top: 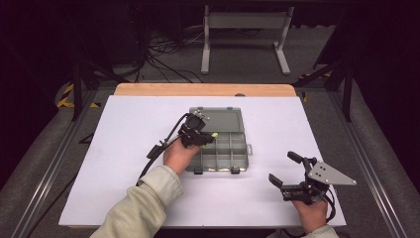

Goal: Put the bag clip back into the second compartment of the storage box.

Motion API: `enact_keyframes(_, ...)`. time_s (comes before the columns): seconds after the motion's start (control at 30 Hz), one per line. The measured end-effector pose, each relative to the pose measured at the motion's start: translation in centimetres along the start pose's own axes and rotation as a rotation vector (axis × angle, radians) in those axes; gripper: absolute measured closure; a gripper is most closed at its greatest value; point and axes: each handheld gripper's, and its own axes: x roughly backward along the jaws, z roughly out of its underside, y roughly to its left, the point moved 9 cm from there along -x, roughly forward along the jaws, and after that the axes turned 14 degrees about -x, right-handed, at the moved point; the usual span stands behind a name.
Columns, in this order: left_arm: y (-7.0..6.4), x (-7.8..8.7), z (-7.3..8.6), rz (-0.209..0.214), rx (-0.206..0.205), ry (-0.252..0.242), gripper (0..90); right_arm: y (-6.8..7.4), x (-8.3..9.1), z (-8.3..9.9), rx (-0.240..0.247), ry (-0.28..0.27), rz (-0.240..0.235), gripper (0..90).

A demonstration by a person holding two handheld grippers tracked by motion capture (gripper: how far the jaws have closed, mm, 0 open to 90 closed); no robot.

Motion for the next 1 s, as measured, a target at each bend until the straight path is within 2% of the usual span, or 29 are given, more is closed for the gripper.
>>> enact_keyframes(0.1,0.1,0.3,-0.1,-0.01,-0.013,-0.004,68.3,0.0,0.0,0.0,0.0,-0.001,-0.002,3.8)
enact_keyframes(0.2,-0.3,1.0,-0.5,0.014,-0.038,-0.039,59.6,0.0,0.0,0.0,0.001,0.0,-0.002,3.8)
enact_keyframes(0.4,-0.8,2.4,-1.3,0.025,-0.056,-0.094,41.0,0.1,0.0,0.0,0.001,-0.001,-0.002,3.8)
enact_keyframes(0.47,-1.1,3.4,-1.7,0.03,-0.077,-0.123,35.0,0.1,0.0,0.0,0.001,-0.001,-0.001,3.9)
enact_keyframes(0.53,-1.2,3.7,-1.8,0.035,-0.085,-0.133,31.7,0.1,0.0,0.0,0.002,0.0,0.002,3.8)
enact_keyframes(0.57,-1.5,4.4,-1.9,0.049,-0.101,-0.153,31.7,0.1,0.0,0.0,0.002,-0.001,0.002,3.9)
enact_keyframes(0.67,-2.1,5.9,-2.2,0.064,-0.117,-0.193,23.5,0.1,0.0,0.0,0.004,-0.001,0.003,3.8)
enact_keyframes(0.83,-3.2,8.4,-2.4,0.04,-0.162,-0.239,14.4,0.1,-0.1,0.0,0.009,-0.001,0.002,3.8)
enact_keyframes(1.0,-3.9,10.5,-2.1,0.025,-0.176,-0.277,7.6,0.1,-0.1,0.0,0.006,0.002,0.002,3.8)
